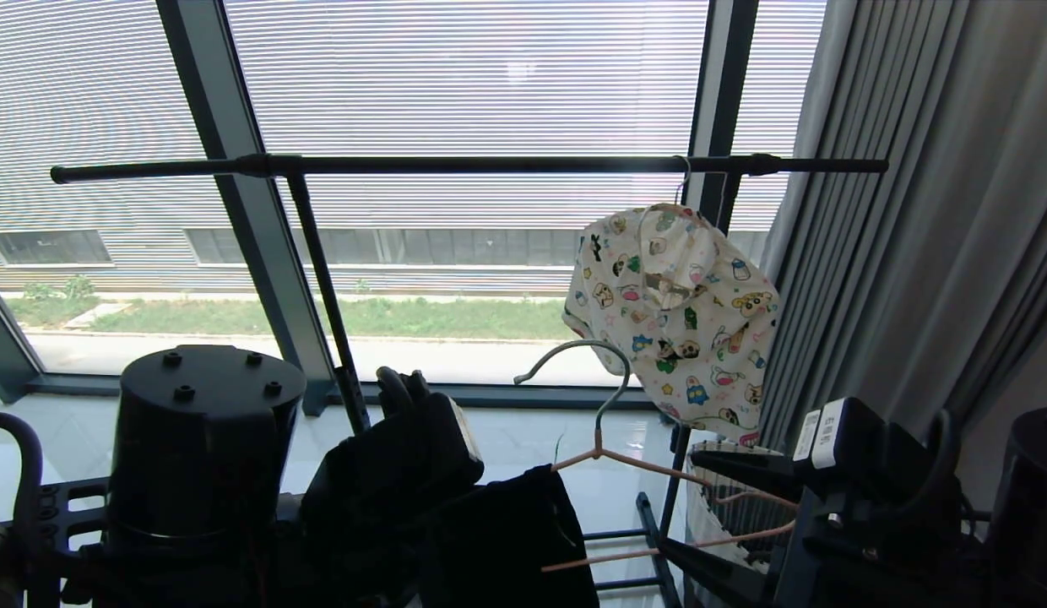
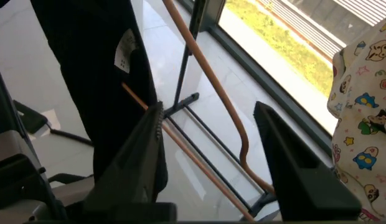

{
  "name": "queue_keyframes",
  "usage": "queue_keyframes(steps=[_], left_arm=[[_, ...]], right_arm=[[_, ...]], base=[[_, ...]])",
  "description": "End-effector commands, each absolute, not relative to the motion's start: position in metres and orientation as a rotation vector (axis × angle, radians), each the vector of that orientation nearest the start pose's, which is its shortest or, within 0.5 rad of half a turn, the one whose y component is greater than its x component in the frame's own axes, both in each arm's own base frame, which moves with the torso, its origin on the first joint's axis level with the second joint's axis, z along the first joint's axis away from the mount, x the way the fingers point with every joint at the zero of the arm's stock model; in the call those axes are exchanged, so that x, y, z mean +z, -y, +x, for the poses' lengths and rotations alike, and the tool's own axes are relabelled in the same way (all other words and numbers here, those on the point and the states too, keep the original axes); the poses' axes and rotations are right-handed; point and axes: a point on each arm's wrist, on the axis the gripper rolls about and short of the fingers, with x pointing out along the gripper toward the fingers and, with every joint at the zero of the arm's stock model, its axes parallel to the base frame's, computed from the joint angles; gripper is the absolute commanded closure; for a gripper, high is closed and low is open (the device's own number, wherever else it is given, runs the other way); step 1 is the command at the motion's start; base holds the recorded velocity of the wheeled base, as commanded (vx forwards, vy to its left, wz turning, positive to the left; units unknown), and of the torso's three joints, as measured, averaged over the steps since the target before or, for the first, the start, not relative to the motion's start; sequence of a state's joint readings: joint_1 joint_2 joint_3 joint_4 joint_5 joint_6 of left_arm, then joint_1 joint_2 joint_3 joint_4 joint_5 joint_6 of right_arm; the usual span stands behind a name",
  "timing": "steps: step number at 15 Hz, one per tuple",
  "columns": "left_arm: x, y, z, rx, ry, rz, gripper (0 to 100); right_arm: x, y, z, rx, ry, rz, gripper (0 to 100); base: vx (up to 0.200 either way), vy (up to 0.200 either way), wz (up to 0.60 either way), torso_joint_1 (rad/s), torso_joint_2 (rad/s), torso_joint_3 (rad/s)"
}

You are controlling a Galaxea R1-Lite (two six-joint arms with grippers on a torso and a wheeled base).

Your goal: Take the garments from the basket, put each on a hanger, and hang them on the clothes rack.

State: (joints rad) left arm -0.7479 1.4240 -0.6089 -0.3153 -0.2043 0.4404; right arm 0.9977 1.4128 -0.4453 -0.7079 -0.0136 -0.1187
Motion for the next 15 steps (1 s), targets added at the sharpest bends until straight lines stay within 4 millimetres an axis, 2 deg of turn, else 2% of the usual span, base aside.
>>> queue_keyframes(steps=[1,4,7,9,11,15], left_arm=[[0.169,0.151,0.158,-0.993,-0.306,0.551,100],[0.160,0.138,0.164,-0.885,-0.351,0.567,100],[0.165,0.129,0.180,-0.755,-0.289,0.543,100],[0.169,0.129,0.181,-0.734,-0.269,0.532,100],[0.177,0.131,0.177,-0.742,-0.216,0.519,100],[0.188,0.134,0.179,-0.733,-0.126,0.499,100]], right_arm=[[0.168,-0.177,0.117,0.938,-0.184,-0.249,0],[0.165,-0.175,0.119,0.905,-0.197,-0.255,0],[0.155,-0.175,0.118,0.930,-0.237,-0.269,0],[0.150,-0.179,0.120,0.963,-0.262,-0.268,0],[0.139,-0.192,0.128,0.947,-0.337,-0.202,0],[0.122,-0.229,0.153,0.884,-0.350,-0.065,0]], base=[[0.000,0.000,0.00,0.000,0.00,0.000],[0.000,0.000,0.00,0.000,0.00,0.000],[0.000,0.000,0.00,0.000,0.00,0.000],[0.000,0.000,0.00,0.000,0.00,0.000],[0.000,0.000,0.00,0.000,0.00,0.000],[0.000,0.000,0.00,0.000,0.00,0.000]])
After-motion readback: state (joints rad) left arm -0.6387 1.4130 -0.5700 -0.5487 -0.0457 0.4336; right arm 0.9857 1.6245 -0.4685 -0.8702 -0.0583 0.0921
